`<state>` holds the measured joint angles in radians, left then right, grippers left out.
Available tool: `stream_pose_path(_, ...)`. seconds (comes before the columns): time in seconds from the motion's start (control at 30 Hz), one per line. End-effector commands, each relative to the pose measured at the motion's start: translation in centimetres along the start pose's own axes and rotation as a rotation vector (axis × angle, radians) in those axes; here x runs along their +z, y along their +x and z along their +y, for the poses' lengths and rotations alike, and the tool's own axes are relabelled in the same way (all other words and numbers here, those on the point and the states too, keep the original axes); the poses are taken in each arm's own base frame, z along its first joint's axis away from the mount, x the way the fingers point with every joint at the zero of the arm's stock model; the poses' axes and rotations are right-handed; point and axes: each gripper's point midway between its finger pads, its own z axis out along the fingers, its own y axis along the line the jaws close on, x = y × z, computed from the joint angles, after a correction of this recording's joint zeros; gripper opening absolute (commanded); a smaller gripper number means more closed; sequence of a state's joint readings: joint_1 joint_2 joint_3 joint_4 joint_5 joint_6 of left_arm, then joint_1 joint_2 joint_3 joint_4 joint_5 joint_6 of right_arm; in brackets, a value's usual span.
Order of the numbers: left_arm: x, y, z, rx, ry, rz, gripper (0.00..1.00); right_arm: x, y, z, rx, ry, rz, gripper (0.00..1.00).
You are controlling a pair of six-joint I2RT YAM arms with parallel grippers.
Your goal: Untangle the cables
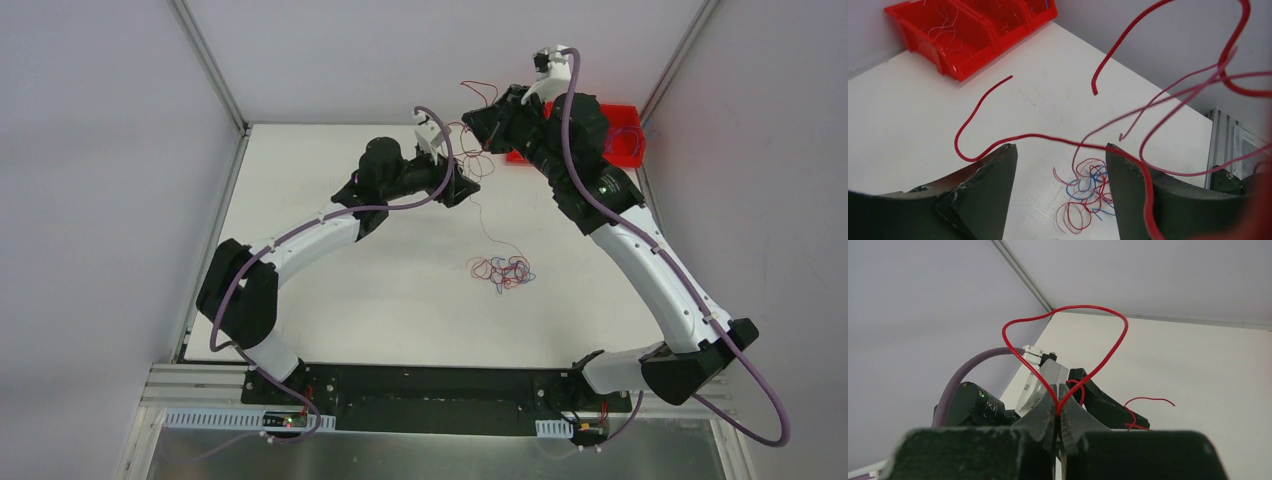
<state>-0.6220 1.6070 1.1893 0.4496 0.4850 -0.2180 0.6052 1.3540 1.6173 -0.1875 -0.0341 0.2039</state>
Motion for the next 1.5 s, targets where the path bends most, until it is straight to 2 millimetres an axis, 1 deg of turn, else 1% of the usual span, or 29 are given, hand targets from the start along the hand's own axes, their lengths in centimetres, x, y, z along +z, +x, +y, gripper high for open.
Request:
stream_pose_path(0.0,1.7,-4.5,-1.0,0.062,0.050,-0.122,0.63,-1.2,-2.9,1.7,0.034,-0.039,-0.073,0.00)
stream_pose_path(0.03,2.0,-4.3,-1.0,0.054,0.049,-0.115,0.58,-1.3,-3.0,1.7,0.035,-0.038,-0.075,0.00)
stream_pose_path(0.07,2.3,-4.2,-0.8,0.042,0.045,-0.107,0.50,-1.3,-3.0,1.8,0.035,-0.042,-0.073,0.00)
stream_pose_path(0.1,2.5,-3.7,-0.4,0.027,0.032,-0.085,0.37,-1.3,-3.1,1.8,0.033,-0.044,-0.073,0.00)
stream_pose_path(0.13,2.6,-3.1,-0.1,0.012,0.019,-0.061,0.19,-1.4,-3.2,1.9,0.027,-0.047,-0.073,0.00)
stream_pose_path(0.17,2.4,-2.3,0.1,0.000,0.012,-0.037,0.03,-1.5,-3.4,1.9,0.013,-0.047,-0.076,0.00)
stream_pose_path(0.2,2.1,-1.5,0.1,-0.012,0.010,-0.015,0.00,-1.6,-3.7,1.9,-0.004,-0.045,-0.083,0.00)
stream_pose_path(0.23,1.5,-0.3,0.0,-0.022,0.013,0.011,0.00,-1.8,-4.3,1.8,-0.025,-0.042,-0.096,0.00)
stream_pose_path(0.27,0.7,1.3,-0.2,-0.038,0.015,0.048,0.00,-1.8,-5.0,1.4,-0.040,-0.034,-0.112,0.00)
stream_pose_path(0.33,-1.2,5.0,-0.6,-0.072,0.016,0.141,0.00,-2.0,-7.4,0.3,-0.067,-0.012,-0.159,0.00)
stream_pose_path(0.4,-3.3,8.4,-0.5,-0.096,-0.008,0.223,0.00,-2.0,-10.1,-0.8,-0.089,0.008,-0.211,0.00)
stream_pose_path(0.47,-5.1,11.4,-0.1,-0.138,-0.031,0.297,0.00,-1.8,-12.2,-1.9,-0.115,0.028,-0.250,0.00)
stream_pose_path(0.53,-6.6,13.3,0.5,-0.192,-0.061,0.346,0.00,-1.6,-13.7,-2.9,-0.146,0.046,-0.276,0.00)
stream_pose_path(0.57,-7.0,13.8,0.7,-0.212,-0.071,0.363,0.00,-1.4,-14.1,-3.6,-0.157,0.060,-0.285,0.00)
stream_pose_path(0.67,-8.1,15.4,0.8,-0.252,-0.086,0.417,0.00,-0.7,-15.4,-5.9,-0.173,0.105,-0.312,0.00)
stream_pose_path(0.77,-9.0,17.5,1.2,-0.282,-0.106,0.487,0.00,-0.6,-17.2,-7.5,-0.137,0.130,-0.348,0.00)
stream_pose_path(0.8,-9.1,17.9,1.3,-0.294,-0.105,0.499,0.00,-0.6,-17.7,-7.5,-0.117,0.118,-0.356,0.00)
stream_pose_path(0.83,-9.1,17.8,1.5,-0.301,-0.104,0.495,0.00,-0.8,-18.2,-7.2,-0.108,0.104,-0.363,0.00)
stream_pose_path(0.87,-9.1,17.3,1.7,-0.296,-0.101,0.475,0.00,-0.8,-18.2,-6.9,-0.100,0.089,-0.360,0.00)
stream_pose_path(0.97,-8.4,14.6,2.0,-0.273,-0.082,0.378,0.00,-0.8,-17.3,-6.2,-0.067,0.047,-0.329,0.00)
stream_pose_path(1.0,-8.2,13.9,1.8,-0.267,-0.066,0.365,0.00,-0.9,-17.1,-6.2,-0.063,0.046,-0.325,0.00)
stream_pose_path(1.07,-8.0,13.1,1.3,-0.264,-0.039,0.356,0.00,-0.8,-17.1,-6.8,-0.071,0.067,-0.331,0.00)
stream_pose_path(1.13,-8.1,13.1,1.4,-0.258,-0.048,0.360,0.00,-1.0,-17.7,-7.1,-0.088,0.085,-0.351,0.00)
stream_pose_path(1.27,-9.4,14.8,2.5,-0.273,-0.097,0.417,0.00,-1.2,-18.8,-7.7,-0.146,0.118,-0.380,0.00)
stream_pose_path(1.33,-10.0,15.3,2.7,-0.270,-0.108,0.432,0.00,-1.2,-18.8,-8.4,-0.163,0.139,-0.376,0.00)
stream_pose_path(1.4,-10.5,15.1,2.4,-0.259,-0.102,0.440,0.00,-1.0,-18.3,-9.4,-0.161,0.159,-0.359,0.00)
stream_pose_path(1.43,-10.6,15.0,2.3,-0.258,-0.100,0.442,0.01,-0.9,-18.0,-10.1,-0.157,0.171,-0.348,0.00)
stream_pose_path(1.47,-10.7,14.8,2.2,-0.256,-0.097,0.446,0.07,-0.6,-17.5,-10.8,-0.153,0.182,-0.333,0.00)
